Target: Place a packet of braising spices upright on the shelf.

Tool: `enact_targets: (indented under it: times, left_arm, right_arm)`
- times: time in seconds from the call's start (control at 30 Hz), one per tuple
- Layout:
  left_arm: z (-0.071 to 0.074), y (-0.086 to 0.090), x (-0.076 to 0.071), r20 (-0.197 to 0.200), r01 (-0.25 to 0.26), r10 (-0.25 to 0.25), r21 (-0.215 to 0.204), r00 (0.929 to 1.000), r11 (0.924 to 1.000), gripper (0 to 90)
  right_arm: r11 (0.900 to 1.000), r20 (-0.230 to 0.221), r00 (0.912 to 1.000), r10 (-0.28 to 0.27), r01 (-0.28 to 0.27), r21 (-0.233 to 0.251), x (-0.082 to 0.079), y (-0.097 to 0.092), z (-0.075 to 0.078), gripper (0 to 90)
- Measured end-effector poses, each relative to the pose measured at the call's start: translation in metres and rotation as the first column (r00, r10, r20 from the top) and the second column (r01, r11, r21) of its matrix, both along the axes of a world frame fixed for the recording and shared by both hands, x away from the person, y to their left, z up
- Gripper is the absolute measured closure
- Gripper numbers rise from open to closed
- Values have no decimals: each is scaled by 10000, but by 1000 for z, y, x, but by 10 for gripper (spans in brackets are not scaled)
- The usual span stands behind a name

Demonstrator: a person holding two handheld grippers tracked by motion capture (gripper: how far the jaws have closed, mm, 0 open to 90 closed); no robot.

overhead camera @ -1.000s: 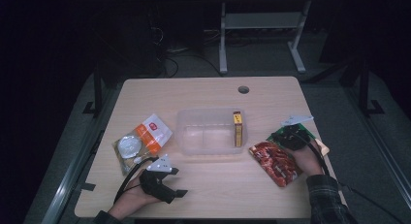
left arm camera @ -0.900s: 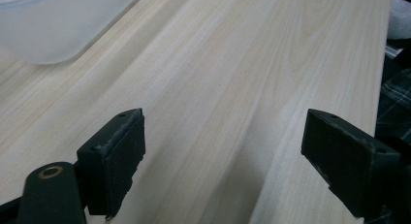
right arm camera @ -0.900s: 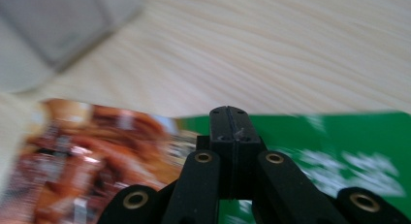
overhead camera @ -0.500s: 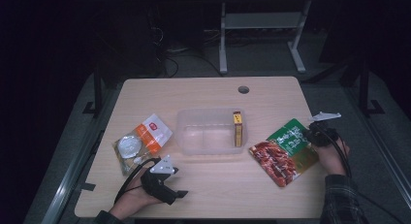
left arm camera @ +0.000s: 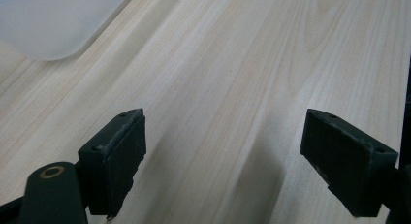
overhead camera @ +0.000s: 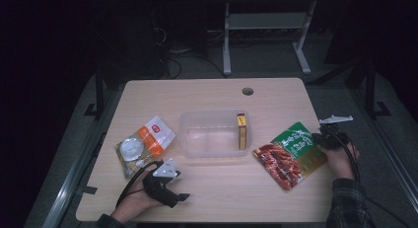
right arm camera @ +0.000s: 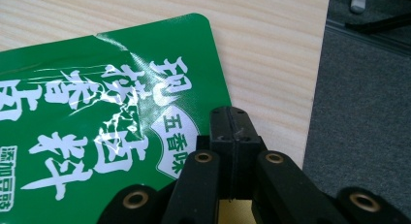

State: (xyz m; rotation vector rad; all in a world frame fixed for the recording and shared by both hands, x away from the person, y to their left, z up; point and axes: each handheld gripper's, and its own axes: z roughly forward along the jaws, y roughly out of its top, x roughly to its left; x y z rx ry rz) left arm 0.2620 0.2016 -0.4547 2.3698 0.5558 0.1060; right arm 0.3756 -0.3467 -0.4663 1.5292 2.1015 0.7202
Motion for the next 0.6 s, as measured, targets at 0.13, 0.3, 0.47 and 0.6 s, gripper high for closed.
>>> enact_targets:
  times: [0.13,0.3,0.47,0.6]
  left_arm:
    - [-2,-1,1,-49,-2,2,6,10000,10000,159]
    - [-2,0,1,-43,43,-42,78,10000,10000,159]
    - [-2,0,1,-58,-16,16,61,10000,10000,159]
    - [-2,1,2,-41,-54,54,25,10000,10000,159]
  right_arm:
    - [9999,-39,10000,52,-51,161,0,0,0,900]
    - [9997,-172,9997,193,-190,151,1,4,1,900]
    - [9992,-258,9990,360,-355,195,0,7,1,900]
    - [9983,-392,9976,571,-568,90,-5,12,3,900]
